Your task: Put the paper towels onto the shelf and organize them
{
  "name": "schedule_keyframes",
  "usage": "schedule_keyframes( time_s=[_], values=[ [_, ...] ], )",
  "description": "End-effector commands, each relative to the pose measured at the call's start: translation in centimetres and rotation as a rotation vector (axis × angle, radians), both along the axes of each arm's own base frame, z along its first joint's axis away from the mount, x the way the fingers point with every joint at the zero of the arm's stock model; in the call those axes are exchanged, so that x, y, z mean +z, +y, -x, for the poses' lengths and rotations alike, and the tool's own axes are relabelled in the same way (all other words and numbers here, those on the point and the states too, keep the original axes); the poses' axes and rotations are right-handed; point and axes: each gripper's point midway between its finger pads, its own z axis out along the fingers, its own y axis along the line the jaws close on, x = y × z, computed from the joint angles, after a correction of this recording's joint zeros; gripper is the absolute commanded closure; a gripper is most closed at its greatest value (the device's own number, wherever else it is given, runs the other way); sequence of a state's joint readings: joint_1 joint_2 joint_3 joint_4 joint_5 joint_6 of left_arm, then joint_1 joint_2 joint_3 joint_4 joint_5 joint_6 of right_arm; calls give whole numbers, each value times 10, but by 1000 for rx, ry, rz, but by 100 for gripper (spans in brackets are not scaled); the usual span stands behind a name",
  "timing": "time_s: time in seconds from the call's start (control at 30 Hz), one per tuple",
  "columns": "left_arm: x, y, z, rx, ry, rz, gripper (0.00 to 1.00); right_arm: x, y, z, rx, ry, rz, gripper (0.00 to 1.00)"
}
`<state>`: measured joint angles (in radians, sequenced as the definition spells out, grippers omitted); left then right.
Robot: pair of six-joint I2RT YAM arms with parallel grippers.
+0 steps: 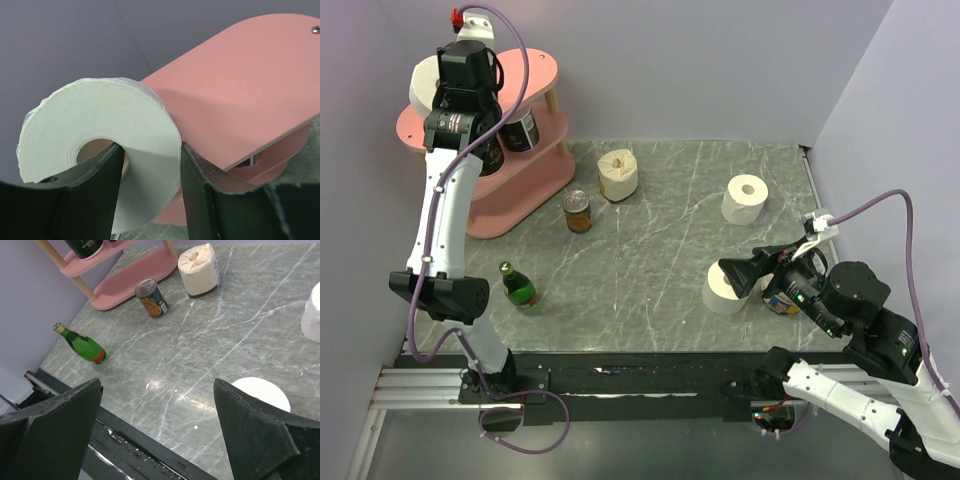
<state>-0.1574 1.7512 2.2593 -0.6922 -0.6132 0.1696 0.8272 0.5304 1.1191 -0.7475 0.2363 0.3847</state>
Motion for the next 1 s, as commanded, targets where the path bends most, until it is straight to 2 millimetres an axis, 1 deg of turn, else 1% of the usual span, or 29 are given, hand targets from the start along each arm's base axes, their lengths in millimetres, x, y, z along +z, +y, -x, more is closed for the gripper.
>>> schedule_keyframes(
  time_s=[0.0,0.07,0.13,0.23,0.4,0.53,0.57,0.73,0.97],
  values=[
    [42,-7,16,-49,-139,67,47,11,2,0,8,-28,-29,0],
    [41,-9,16,-52,-138,77,47,8,-1,-2,-12,-29,-24,0],
    [40,-11,16,-59,-134,83,47,5,0,-2,-8,-22,-26,0],
    [44,-10,20,-51,-139,77,47,4,1,-1,-2,-21,-38,0],
    [52,-6,26,-38,-155,60,54,4,0,1,-5,-20,-47,0],
    [56,-3,27,-26,-166,49,55,6,-3,4,-2,-24,-61,0],
    [60,-3,29,-26,-175,50,56,5,-3,5,-1,-22,-61,0],
    [70,-5,33,-39,-203,65,56,5,-4,6,-1,-22,-74,0],
    [72,-7,36,-50,-209,79,56,3,-3,7,2,-25,-76,0]
  ],
)
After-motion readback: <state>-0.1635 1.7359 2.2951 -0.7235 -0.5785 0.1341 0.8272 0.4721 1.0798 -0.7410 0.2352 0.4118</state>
